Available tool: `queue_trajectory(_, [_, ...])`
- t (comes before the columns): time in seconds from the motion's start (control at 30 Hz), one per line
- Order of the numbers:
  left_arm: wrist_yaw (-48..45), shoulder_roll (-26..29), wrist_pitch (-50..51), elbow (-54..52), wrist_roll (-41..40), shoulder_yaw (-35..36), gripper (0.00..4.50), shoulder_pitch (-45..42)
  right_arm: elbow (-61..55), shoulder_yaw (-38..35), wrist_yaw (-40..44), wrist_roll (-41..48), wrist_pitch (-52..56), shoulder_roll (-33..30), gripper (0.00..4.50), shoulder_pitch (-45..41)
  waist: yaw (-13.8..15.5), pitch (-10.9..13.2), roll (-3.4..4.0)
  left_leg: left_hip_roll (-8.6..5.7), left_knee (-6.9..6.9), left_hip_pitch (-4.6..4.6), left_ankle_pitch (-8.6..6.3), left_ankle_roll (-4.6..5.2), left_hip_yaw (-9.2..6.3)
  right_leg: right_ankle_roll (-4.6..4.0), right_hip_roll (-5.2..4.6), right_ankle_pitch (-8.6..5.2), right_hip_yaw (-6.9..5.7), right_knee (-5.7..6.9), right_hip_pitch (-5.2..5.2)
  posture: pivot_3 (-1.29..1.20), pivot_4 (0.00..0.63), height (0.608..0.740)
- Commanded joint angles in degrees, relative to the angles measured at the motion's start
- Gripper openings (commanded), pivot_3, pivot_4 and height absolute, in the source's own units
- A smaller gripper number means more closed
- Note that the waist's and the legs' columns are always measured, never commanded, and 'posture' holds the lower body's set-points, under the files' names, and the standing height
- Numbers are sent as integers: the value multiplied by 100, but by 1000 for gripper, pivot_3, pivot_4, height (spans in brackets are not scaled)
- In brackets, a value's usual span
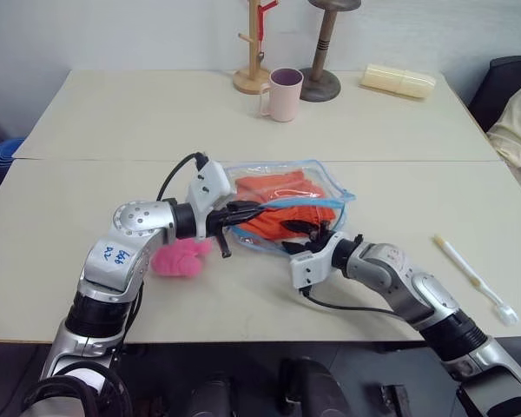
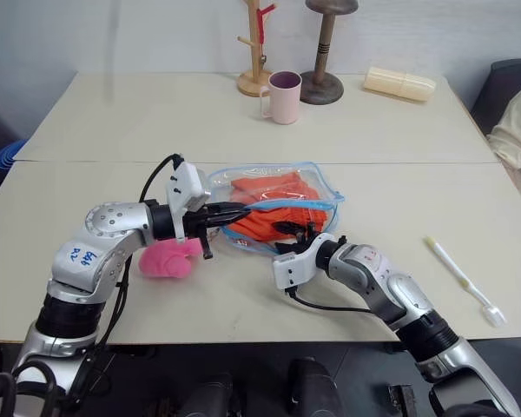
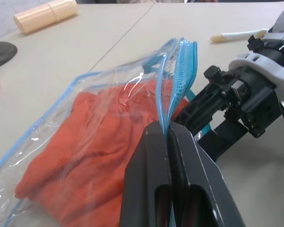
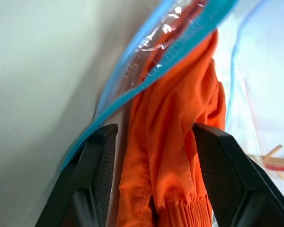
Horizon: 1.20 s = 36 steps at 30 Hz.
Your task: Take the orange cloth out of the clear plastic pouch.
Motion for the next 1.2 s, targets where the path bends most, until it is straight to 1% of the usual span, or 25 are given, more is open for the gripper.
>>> queue_trajectory(0.03, [12, -53, -28, -140, -162, 96, 0, -97, 449, 112, 67, -90, 54, 184, 2632, -102, -30, 0, -1, 0, 0, 1, 0, 0, 0, 0, 0, 0, 0, 1, 0, 0, 150, 740])
queue_trajectory(0.2, [22, -126, 54, -303, -209, 28, 0, 14, 1358, 160, -297, -300, 105, 461, 2632, -524, -103, -1, 0, 0, 5, 6, 5, -4, 1, 0, -1, 0, 2, 8, 2, 0, 150, 740])
queue_trajectory(0.4, [83, -201, 140, -468, -218, -45, 0, 173, 2141, 73, -692, -222, 238, 711, 2632, -765, -104, -3, -2, 1, 5, 7, 6, -5, 0, 0, -2, 0, 5, 11, 3, 0, 150, 740])
queue_trajectory(0.5, [129, -226, 163, -467, -209, -31, 0, 179, 2174, -1, -654, -8, 219, 764, 2031, -730, -102, -3, -3, 1, 5, 7, 7, -5, -1, 0, -2, 0, 4, 11, 4, 0, 150, 740])
queue_trajectory(0.57, [142, -221, 179, -463, -215, -11, 0, 181, 2084, -20, -606, 69, 226, 767, 1353, -682, -101, -3, -3, 1, 4, 6, 6, -5, -1, 0, -3, 0, 5, 10, 4, 0, 150, 740])
queue_trajectory(0.63, [155, -209, 186, -446, -214, 8, 0, 190, 1971, -26, -570, 121, 243, 748, 568, -615, -100, -4, -3, 1, 4, 6, 6, -5, -2, 0, -3, 0, 4, 10, 4, 0, 150, 740])
queue_trajectory(0.7, [167, -197, 181, -421, -207, 23, 0, 204, 1827, -50, -508, 180, 262, 728, 19, -527, -96, -5, -4, 1, 3, 6, 6, -5, -4, 0, -3, 0, 3, 9, 4, 0, 150, 740])
queue_trajectory(0.83, [207, -214, 184, -377, -204, 46, 0, 213, 1372, -170, -324, 327, 352, 691, 19, -326, -82, -5, -5, 1, -2, 4, 6, -5, -7, 0, -3, 0, 1, 9, 4, 0, 150, 740])
queue_trajectory(0.97, [402, -297, 192, -195, -125, 89, 0, 156, 529, -362, 75, 628, 321, 446, 19, 1, -64, -4, -5, 1, -8, -2, 6, -4, -11, 0, -3, 0, -3, 9, 4, 0, 150, 740])
queue_trajectory(1.07, [445, -313, 125, -95, -80, 56, 0, 155, -450, -788, 501, 1242, 423, 165, 19, 377, -63, -4, -5, 0, -8, -5, 5, -3, -10, 0, -3, 0, -4, 6, 4, 0, 150, 740])
queue_trajectory(1.2, [459, -298, -42, 42, 34, -29, 0, 213, -1335, -1183, 891, 1764, 524, -188, 19, 870, -72, -4, -5, 0, -6, -5, 5, -3, -9, 0, -3, 0, -3, -3, 2, 0, 150, 740])
